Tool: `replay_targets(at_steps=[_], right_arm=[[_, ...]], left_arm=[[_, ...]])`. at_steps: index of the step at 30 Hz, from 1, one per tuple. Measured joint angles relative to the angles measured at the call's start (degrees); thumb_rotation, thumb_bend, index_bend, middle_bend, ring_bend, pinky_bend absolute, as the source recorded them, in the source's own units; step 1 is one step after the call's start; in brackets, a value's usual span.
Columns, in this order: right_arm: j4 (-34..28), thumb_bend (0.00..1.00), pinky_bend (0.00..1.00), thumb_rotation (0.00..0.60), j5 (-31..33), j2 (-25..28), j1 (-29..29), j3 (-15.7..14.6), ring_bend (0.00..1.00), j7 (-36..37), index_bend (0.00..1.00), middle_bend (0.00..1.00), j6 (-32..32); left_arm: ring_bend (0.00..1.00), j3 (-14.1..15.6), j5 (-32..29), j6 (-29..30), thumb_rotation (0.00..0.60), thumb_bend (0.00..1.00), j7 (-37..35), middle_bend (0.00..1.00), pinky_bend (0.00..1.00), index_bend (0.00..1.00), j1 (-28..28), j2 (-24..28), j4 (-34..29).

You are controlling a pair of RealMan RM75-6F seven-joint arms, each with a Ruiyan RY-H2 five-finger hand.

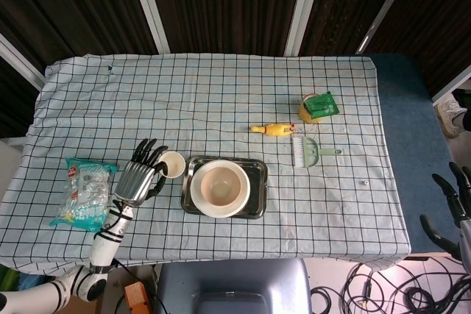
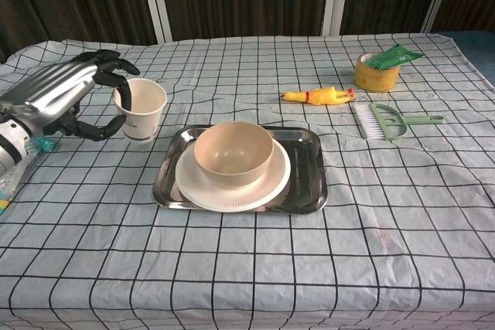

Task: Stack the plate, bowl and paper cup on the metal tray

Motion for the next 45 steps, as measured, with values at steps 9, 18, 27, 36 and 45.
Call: replay_targets(at_steps=[9,18,27,36,45], right_arm=[[0.05,0.24,0.0,0.6,-0.22,0.26,-0.09,0.46,0.0,2.13,0.13,0.0,0.0],[-0.08,0.23,0.0,0.6,0.59,0.36,-0.24,1.08,0.0,1.65,0.13,0.0,-0.44],[-0.11,0.23,0.0,0.6,2.87,0.73,-0.42,2.47,0.0,1.96,0.13,0.0,-0.74],[-0.05,0.23,0.0,0.6,2.93,0.97,-0.61,2.79,0.0,2.72,0.13,0.0,-0.69],[-0.2,0.23,0.0,0.6,2.98,1.24,-0.9,2.91,0.0,3.04,0.13,0.0,-0.62]], left_arm=[[0.0,-0.38,1.55,3.09,0.6,0.48,-7.59,0.16,0.01,0.57,1.88,7.23,-15.22],[0.0,-1.03,0.85,-1.28,0.6,0.47,-16.36,0.16,0.0,0.57,-0.14,5.86,-15.91],[0.0,-2.22,-0.11,-3.08,0.6,0.47,-22.25,0.16,0.0,0.57,-2.46,-0.83,-7.98],[0.0,-1.35,1.44,-2.8,0.6,0.47,-24.22,0.16,0.0,0.57,-3.77,-5.7,-3.24],[0.0,-1.06,1.19,-3.6,0.6,0.47,-24.27,0.16,0.0,0.57,-4.67,-9.33,1.63]])
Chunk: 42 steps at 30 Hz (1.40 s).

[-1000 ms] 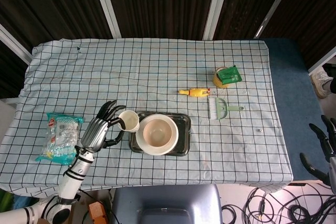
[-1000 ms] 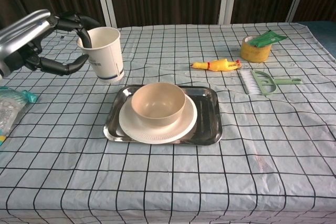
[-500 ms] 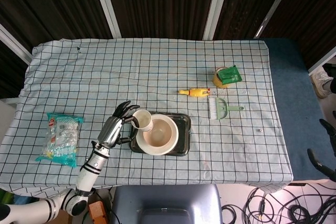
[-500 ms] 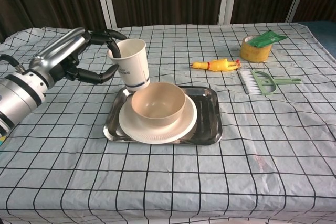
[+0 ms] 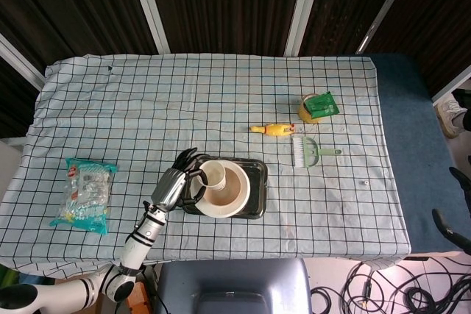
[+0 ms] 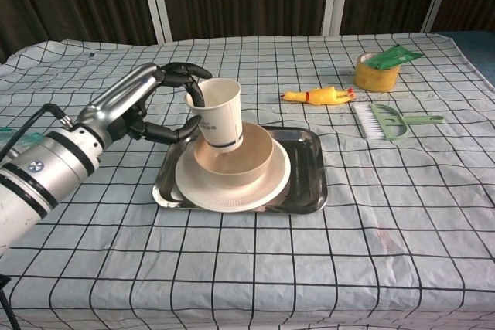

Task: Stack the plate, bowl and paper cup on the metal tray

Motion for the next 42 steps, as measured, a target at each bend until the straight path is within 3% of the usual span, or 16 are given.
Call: replay_targets(at_steps=[10,19,22,27,33,42], right_arm=[[-0.16,0.22,0.0,0.6,0.27,0.42,-0.42,0.19,0.0,0.48,0.13,0.0,0.22],[-0.35,0.21,0.0,0.6,0.12,0.8,-0.67,0.14,0.0,0.47,0.13,0.0,0.16],[-0.42,0.21,0.0,0.6,0.22,0.8,-0.68,0.18,0.0,0.27,0.13,0.0,0.04],[-0.4,0.21,0.0,0.6,0.23,0.53,-0.67,0.24,0.0,-0.62,0.13,0.0,-0.15],[-0.5,0.21,0.0,0.6,0.1,0.72,-0.81,0.27,0.0,0.49,0.12,0.0,0.1],[-0.54,0.21,0.0,0.6,-0.58,0.41,-0.42,-0.56,0.0,-1.57,0.11,0.0,-1.94]], left_arm=[[0.0,1.09,0.65,0.05,0.6,0.47,-0.38,0.15,0.0,0.56,-0.46,-3.59,5.67],[0.0,2.21,1.13,-0.01,0.6,0.45,0.13,0.04,0.0,0.47,-0.26,-4.7,7.75],[0.0,2.36,1.4,0.08,0.6,0.44,0.64,0.01,0.0,0.38,-0.32,-4.73,8.11],[0.0,2.71,1.44,-0.36,0.6,0.41,1.43,0.0,0.0,0.11,-0.26,-3.78,7.1],[0.0,3.28,1.16,0.05,0.6,0.38,3.83,0.0,0.0,0.0,1.06,0.22,1.97],[0.0,5.25,0.73,8.02,0.6,0.38,16.85,0.0,0.0,0.0,8.53,15.09,-12.54]])
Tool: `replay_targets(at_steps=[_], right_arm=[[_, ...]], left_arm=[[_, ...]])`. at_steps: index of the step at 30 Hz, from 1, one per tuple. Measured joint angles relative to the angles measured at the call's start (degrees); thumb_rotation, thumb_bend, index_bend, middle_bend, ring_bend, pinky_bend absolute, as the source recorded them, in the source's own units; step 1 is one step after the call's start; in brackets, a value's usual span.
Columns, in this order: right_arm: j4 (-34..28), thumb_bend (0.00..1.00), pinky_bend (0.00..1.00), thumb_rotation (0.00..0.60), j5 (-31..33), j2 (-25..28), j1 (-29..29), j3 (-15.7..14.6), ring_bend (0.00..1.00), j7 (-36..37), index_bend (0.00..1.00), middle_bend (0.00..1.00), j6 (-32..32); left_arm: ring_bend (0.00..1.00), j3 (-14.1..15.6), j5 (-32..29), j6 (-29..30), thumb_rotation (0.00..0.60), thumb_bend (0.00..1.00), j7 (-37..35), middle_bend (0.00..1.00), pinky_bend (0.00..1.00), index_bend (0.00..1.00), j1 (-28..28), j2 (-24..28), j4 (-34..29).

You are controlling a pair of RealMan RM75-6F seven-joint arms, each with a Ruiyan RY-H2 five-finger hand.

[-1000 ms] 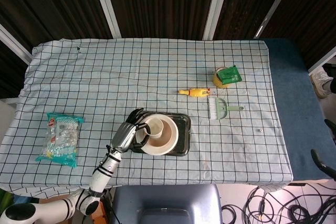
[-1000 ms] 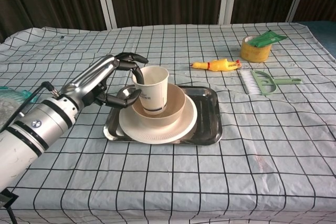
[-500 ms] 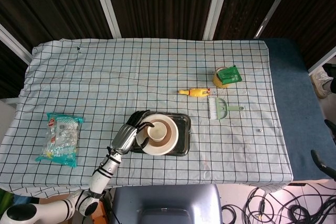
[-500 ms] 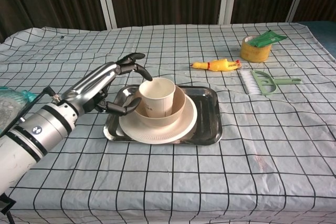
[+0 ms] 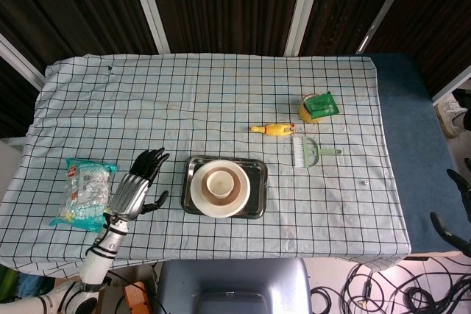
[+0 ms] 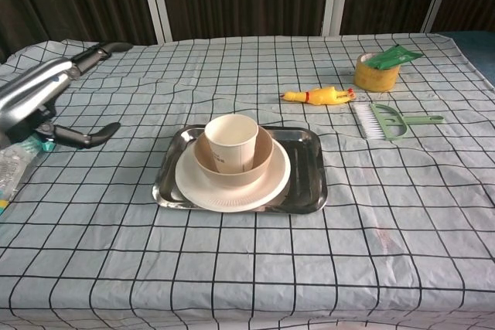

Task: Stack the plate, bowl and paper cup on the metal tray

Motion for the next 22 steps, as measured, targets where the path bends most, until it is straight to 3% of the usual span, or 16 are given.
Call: replay_targets(at_steps=[7,11,15,22], right_arm=[[-0.78,0.21,0.0,0.6,2.25,-1.2,1.14,-0.96,0.0,-6.96,0.04,0.0,-6.29],[-1.41,0.21,0.0,0.6,6.55,-2.11,2.26,-0.84,0.0,-13.14,0.01,0.0,-10.97],[-1.38,0.21,0.0,0.6,12.65,-3.63,4.13,0.09,0.0,-16.71,0.01,0.0,-16.27],[-0.04,0.21,0.0,0.6,15.2,-5.33,6.43,0.9,0.0,-16.13,0.0,0.0,-19.89]], left_arm=[[0.0,1.8,-6.86,5.76,0.6,0.38,23.31,0.0,0.0,0.0,7.57,9.92,-10.75],[0.0,2.31,-9.89,9.58,0.6,0.38,33.24,0.0,0.0,0.0,11.47,12.48,-13.69],[0.0,2.64,-12.0,11.57,0.6,0.38,33.63,0.0,0.0,0.0,14.94,14.71,-14.81],[0.0,3.2,-12.88,13.12,0.6,0.38,21.24,0.0,0.0,0.0,20.23,17.79,-14.93]])
